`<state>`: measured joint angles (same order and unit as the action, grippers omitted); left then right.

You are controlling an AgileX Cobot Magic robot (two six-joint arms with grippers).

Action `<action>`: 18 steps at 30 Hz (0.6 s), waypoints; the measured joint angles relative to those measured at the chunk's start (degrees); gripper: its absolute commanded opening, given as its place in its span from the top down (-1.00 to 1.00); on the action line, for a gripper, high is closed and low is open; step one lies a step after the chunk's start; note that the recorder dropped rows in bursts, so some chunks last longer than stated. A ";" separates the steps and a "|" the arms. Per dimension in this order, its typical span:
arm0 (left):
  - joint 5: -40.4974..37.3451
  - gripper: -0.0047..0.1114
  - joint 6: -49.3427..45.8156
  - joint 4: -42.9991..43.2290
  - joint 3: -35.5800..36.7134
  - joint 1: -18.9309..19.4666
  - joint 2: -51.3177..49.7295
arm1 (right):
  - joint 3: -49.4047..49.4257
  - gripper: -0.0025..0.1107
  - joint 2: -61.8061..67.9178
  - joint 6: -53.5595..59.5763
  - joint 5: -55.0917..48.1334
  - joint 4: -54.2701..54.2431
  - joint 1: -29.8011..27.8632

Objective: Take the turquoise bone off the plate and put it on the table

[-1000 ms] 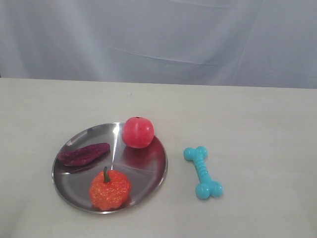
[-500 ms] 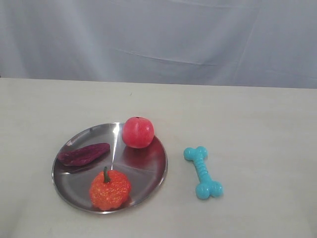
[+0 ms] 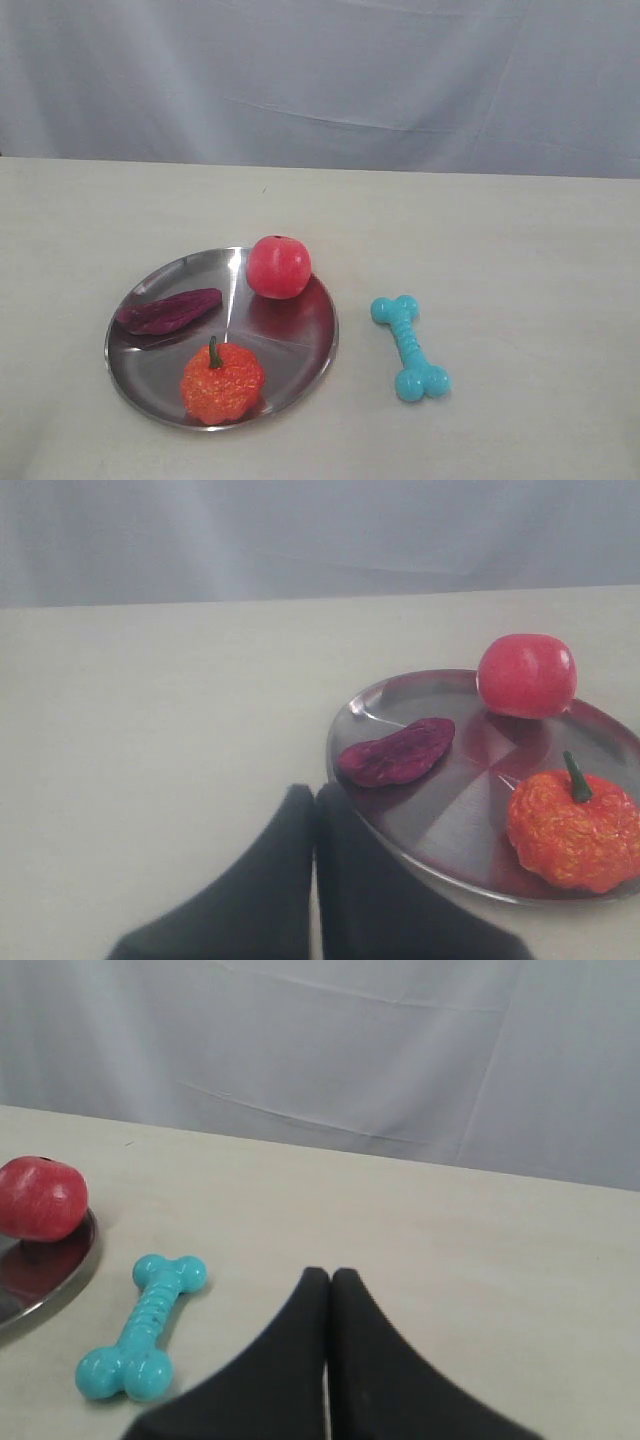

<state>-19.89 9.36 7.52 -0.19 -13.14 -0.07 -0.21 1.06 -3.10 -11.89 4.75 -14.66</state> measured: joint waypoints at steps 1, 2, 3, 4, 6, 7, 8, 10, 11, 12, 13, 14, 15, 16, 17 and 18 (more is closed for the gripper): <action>0.00 0.92 0.00 0.00 0.00 0.00 0.00 | 0.00 0.96 -0.41 0.00 -0.77 0.00 0.00; 0.00 0.92 0.00 0.00 0.00 0.00 0.00 | 0.00 0.96 -0.65 0.11 -1.66 0.00 0.00; 0.00 0.92 0.00 0.00 0.00 0.00 0.00 | 0.00 0.96 -0.65 0.11 -2.57 -0.11 0.00; 0.00 0.92 0.00 0.00 0.00 0.00 0.00 | 0.00 0.96 -0.65 0.11 -3.61 -0.21 0.00; 0.00 0.92 0.00 0.00 0.00 0.00 0.00 | 0.00 0.96 -0.65 0.11 -5.13 -0.35 0.00; 0.00 0.92 0.00 0.00 0.00 0.00 0.00 | 0.00 0.96 -0.65 0.11 -5.70 -0.37 0.00; 0.00 0.92 0.00 0.00 0.00 0.00 0.00 | 0.00 0.96 -0.65 0.11 -6.17 -0.37 0.00; 0.00 0.92 0.00 0.00 0.00 0.00 0.00 | 0.00 0.96 -0.65 0.11 -7.00 -0.37 0.00; 0.00 0.92 0.00 0.00 0.00 0.00 0.00 | 0.00 0.96 -0.65 0.11 -7.17 -0.37 0.00; 0.00 0.92 0.00 0.00 0.00 0.00 0.00 | 0.00 0.96 -0.65 0.11 -7.27 -0.37 0.00; 0.00 0.92 0.00 0.00 0.00 0.00 0.00 | 0.00 0.96 -0.65 0.11 -7.26 -0.37 0.00; 0.00 0.92 0.00 0.00 0.00 0.00 0.00 | 0.00 0.96 -0.65 0.11 -7.26 -0.56 0.00; 0.00 0.92 0.00 0.00 0.00 0.00 0.00 | 0.00 0.96 -0.65 0.11 -7.26 -0.81 0.00; 0.00 0.92 0.00 0.00 0.00 0.00 0.00 | 0.00 0.96 -0.65 0.00 -7.26 -1.13 0.00; 0.00 0.92 0.00 0.00 0.00 0.00 0.00 | 0.00 0.96 -0.65 0.00 -7.26 -1.49 0.00; 0.00 0.92 0.00 0.00 0.00 0.00 0.00 | 0.00 0.96 -0.65 0.00 -7.26 -1.74 0.00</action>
<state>-19.89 9.36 7.52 -0.19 -13.14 -0.07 -0.21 0.40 -3.10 -19.15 3.01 -14.66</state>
